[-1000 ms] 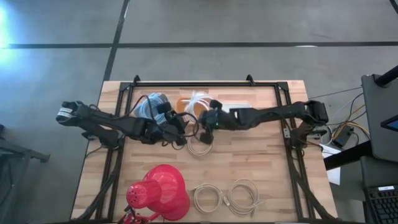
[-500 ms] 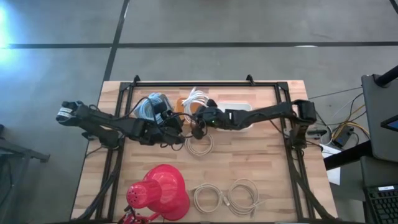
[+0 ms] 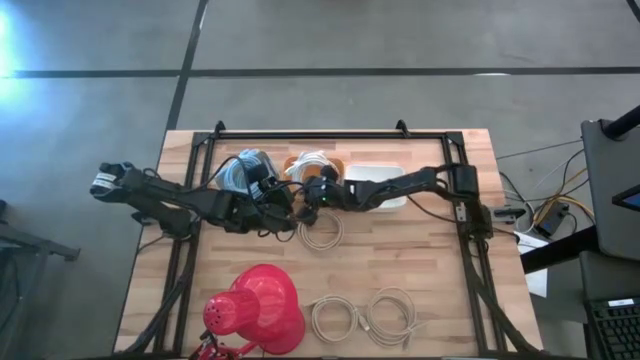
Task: Sort HDMI cables
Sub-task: Put the white HDMI cable into the orange bin, then put the top light brown HDMI cable into the white bin
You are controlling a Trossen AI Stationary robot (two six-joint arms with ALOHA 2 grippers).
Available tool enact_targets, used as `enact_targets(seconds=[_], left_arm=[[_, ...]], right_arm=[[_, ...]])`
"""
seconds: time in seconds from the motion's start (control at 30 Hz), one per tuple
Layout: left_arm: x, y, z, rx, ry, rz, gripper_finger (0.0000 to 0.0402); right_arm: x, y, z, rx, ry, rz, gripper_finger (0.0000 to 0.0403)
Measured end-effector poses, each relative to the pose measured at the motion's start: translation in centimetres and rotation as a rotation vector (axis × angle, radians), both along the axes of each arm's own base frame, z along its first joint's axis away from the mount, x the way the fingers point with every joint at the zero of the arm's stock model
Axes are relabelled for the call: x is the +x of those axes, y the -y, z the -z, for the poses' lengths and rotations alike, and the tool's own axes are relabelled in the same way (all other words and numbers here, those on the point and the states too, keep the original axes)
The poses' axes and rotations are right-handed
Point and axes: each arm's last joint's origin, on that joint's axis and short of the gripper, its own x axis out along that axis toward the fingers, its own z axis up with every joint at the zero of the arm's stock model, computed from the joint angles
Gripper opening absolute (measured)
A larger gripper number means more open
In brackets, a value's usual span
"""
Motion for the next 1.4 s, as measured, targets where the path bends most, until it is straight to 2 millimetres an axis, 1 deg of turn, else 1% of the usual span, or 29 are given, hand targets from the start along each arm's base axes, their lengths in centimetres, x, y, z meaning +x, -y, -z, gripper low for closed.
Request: enact_targets(seconds=[0.13,0.23,0.4,0.53,0.7,0.83,1.03,1.17,1.3,1.4], left_arm=[[0.0,0.0,0.0,0.000,0.000,0.000,0.0177],[0.0,0.0,0.0,0.000,-0.001,0.000,0.0177],[0.0,0.0,0.0,0.000,-0.002,0.000,0.0177],[0.0,0.0,0.0,-0.002,-0.002,-0.001,0.0177],[-0.1,0.0,0.1,-0.002,-0.008,-0.003,0.0177],[-0.1,0.0,0.1,-0.003,-0.007,-0.003,0.0177],[-0.1,0.0,0.1,-0.013,0.002,-0.009,0.0177],[-0.1,0.0,0.1,-0.018,0.001,-0.009,0.0177],[-0.3,0.4,0.4,-0.046,-0.041,0.037,0.0177],[-0.7,0.7,0.7,-0.067,-0.067,0.044,0.0177]], right_arm=[[0.9,0.1,0.6,-0.003,-0.064,-0.008,0.0041],[1.3,0.2,0.3,-0.006,-0.110,-0.014,0.0052],[1.6,0.2,-0.1,-0.037,-0.148,-0.045,0.0091],[1.5,0.2,-0.9,-0.048,-0.138,-0.053,0.0123],[1.1,-0.3,-1.6,-0.046,-0.169,-0.064,0.0152],[0.3,-1.6,-2.8,-0.026,-0.214,-0.080,0.0164],[-1.6,-4.6,-4.9,-0.012,-0.305,-0.135,0.0166],[-3.4,-6.7,-6.7,-0.016,-0.351,-0.184,0.0166],[-5.3,-8.4,-8.3,0.007,-0.342,-0.197,0.0167],[-7.0,-9.5,-8.6,0.027,-0.333,-0.205,0.0167]])
